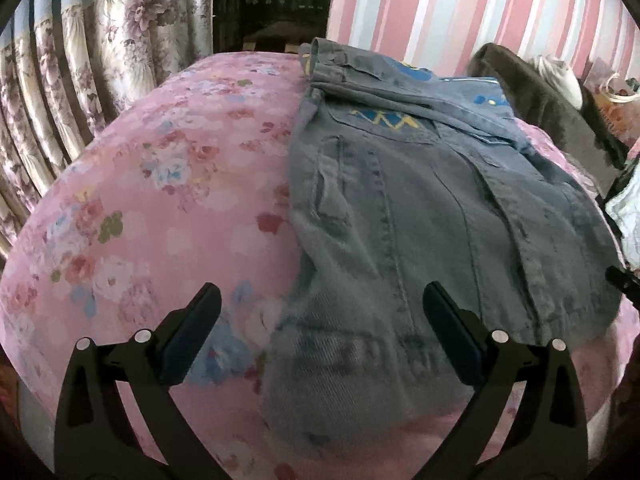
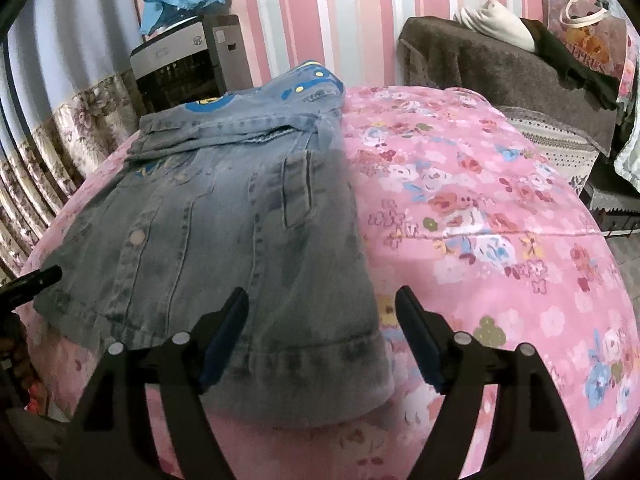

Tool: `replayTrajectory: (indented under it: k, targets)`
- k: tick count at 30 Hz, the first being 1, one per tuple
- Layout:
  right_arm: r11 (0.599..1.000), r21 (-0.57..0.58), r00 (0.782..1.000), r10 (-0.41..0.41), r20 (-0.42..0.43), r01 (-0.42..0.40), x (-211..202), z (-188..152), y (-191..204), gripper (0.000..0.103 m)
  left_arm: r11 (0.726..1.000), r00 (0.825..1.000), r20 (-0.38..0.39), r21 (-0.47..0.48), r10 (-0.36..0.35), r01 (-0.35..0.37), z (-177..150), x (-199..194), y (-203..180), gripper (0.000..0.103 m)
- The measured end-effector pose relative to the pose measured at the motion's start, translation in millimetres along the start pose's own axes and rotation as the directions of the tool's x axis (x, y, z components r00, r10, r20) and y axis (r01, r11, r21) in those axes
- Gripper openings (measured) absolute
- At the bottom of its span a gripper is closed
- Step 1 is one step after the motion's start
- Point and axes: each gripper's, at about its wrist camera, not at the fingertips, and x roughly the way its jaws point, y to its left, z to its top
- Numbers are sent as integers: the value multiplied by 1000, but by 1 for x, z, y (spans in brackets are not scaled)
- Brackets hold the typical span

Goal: Fold large clothes

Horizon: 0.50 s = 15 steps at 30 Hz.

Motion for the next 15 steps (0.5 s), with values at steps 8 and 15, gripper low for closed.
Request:
replayTrajectory:
  k: [8, 15]
  targets:
    - [1000, 9, 1000, 3, 9, -3, -5, -17, -1, 76, 998, 999, -5, 46, 31, -31, -14, 7, -4, 91]
    - [998, 40, 999, 45, -15, -45, 14, -21, -3, 44, 995, 1000, 6, 103, -16, 16, -19, 12, -20, 66]
